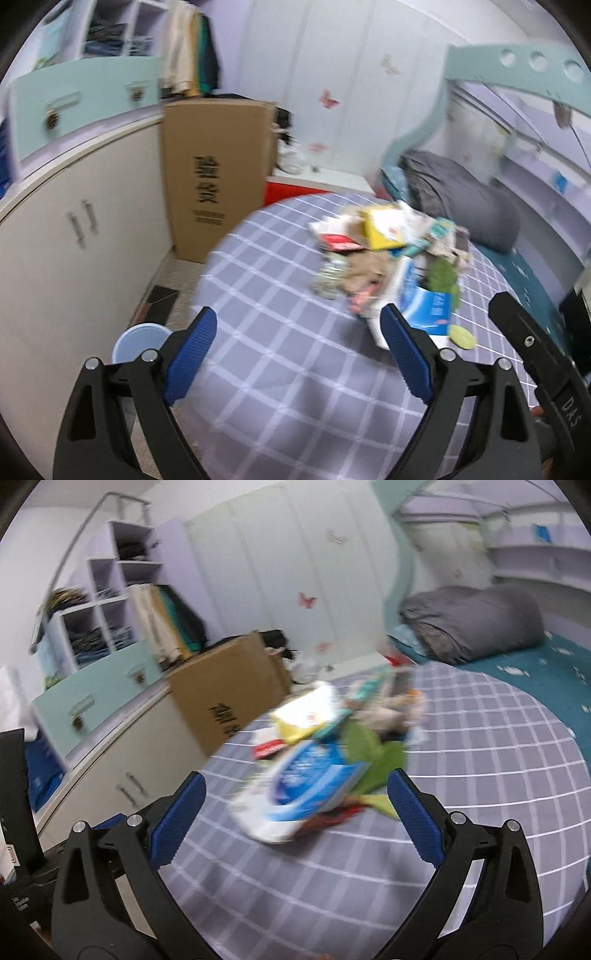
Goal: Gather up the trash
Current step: 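Grasp the blue toothpaste box with the left tool from the pile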
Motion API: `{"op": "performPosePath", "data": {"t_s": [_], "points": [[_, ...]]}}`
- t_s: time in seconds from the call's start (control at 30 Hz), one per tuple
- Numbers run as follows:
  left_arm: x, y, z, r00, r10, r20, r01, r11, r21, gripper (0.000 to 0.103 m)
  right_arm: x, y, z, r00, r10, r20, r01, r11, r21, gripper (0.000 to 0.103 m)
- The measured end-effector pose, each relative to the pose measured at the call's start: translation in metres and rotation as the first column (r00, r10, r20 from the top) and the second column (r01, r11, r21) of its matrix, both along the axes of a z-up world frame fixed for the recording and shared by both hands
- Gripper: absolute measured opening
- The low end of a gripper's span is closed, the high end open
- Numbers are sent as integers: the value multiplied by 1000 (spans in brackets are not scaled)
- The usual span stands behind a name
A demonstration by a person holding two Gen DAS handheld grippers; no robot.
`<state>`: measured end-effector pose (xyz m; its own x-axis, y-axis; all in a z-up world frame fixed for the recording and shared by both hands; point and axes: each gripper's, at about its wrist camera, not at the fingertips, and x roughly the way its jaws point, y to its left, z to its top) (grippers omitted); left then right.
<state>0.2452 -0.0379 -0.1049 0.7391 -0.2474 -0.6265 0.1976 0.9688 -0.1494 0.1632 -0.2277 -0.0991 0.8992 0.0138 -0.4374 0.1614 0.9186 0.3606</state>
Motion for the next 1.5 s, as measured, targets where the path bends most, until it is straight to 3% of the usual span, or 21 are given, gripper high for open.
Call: {"op": "performPosePath", "data": {"t_s": [0.33,0.4,0.57,0.77,0.97,1.2,1.37,1.5], "points": [[34,-62,-27,993,-102,-59,105,993,59,88,6,-60,-30,996,-24,-87,31,997,76,96],[37,-69,-29,992,-110,-66,114,992,57,77,8,-66,-35,995,-21,-101,29,996,85,96],[42,-79,-30,985,-143,-99,147,989,35,29,12,-71,-41,992,-1,-122,13,995,104,96],[28,-64,-14,986,-157,-56,151,983,-101,14,13,-67,-39,993,19,-120,-5,994,110,96],[11,-38,4,993,-118,4,116,974,-193,10,13,-58,-34,991,47,-123,-35,995,96,96],[-8,10,19,997,-1,82,20,974,-228,8,23,-33,-30,980,128,-152,-119,991,67,96],[-16,40,1,997,39,62,-27,982,-185,8,37,-9,-37,958,195,-209,-195,981,23,96],[-23,54,-19,999,26,23,-20,974,-224,9,43,0,-40,952,199,-234,-204,979,5,96]]}}
